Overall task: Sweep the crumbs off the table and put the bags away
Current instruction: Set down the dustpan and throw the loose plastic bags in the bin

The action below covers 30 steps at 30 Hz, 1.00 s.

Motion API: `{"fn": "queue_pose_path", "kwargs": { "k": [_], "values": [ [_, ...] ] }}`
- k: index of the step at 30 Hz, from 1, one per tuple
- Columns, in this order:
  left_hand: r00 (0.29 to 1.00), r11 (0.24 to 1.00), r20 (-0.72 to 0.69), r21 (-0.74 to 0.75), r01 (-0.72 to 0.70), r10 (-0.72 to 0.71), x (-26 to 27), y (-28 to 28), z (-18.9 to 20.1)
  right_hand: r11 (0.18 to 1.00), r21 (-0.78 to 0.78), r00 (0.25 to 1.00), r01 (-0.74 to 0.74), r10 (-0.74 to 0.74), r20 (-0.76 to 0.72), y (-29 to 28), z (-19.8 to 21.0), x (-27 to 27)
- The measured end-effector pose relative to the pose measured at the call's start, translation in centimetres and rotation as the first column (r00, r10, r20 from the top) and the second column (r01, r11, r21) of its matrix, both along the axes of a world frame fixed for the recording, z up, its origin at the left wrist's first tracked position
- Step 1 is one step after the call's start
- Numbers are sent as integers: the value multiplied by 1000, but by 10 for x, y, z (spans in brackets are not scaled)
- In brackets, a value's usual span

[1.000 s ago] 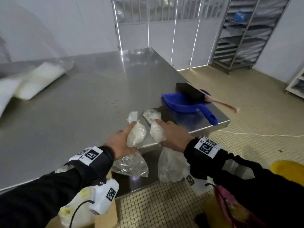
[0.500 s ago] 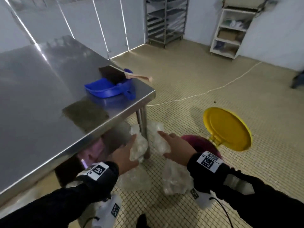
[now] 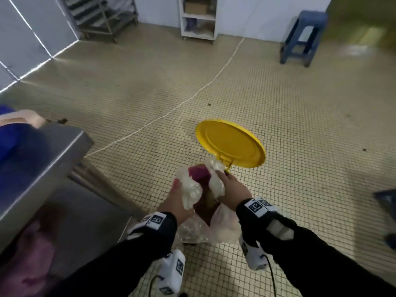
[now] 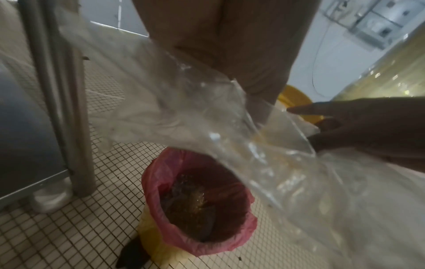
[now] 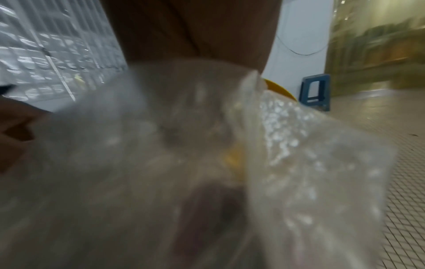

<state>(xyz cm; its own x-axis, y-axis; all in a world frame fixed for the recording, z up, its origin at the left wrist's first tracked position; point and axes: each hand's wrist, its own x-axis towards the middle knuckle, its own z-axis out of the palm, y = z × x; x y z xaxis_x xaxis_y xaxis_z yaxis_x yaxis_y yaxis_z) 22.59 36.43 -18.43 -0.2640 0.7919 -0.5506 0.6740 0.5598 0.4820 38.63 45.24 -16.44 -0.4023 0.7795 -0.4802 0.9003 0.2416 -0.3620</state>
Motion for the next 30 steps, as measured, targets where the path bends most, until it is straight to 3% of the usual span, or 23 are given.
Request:
{"fn": "queue_pose_path", "kwargs": {
  "k": [6,10,15,18,23,26,30],
  "values": [
    [997,994,44,95,51,-56,2,67,-68,986,60,983,154,-148,-105,45,-87,-6],
    [996,985,-59,157,69,-60,-4,95,-128,980,78,980,186,-179,-87,67,-157,-14],
    [989,990,41,-23,142,-141,-9,122,-214,972,-58,972,227,-230,-45,73,-238,-22],
    [988,977,-35,-161,140,-147,-13,116,-240,978,-103,982,184,-186,-14,65,-262,-24],
    [993,990,-4,-81,116,-117,-14,101,-229,967,-150,978,207,-206,23,57,-263,-26],
    [988,987,-36,-72,146,-149,-18,85,-201,967,-194,986,164,-155,58,48,-232,-30],
    [992,990,67,-79,117,-111,-27,55,-136,971,-232,994,65,-43,98,31,-172,-35]
  ]
}}
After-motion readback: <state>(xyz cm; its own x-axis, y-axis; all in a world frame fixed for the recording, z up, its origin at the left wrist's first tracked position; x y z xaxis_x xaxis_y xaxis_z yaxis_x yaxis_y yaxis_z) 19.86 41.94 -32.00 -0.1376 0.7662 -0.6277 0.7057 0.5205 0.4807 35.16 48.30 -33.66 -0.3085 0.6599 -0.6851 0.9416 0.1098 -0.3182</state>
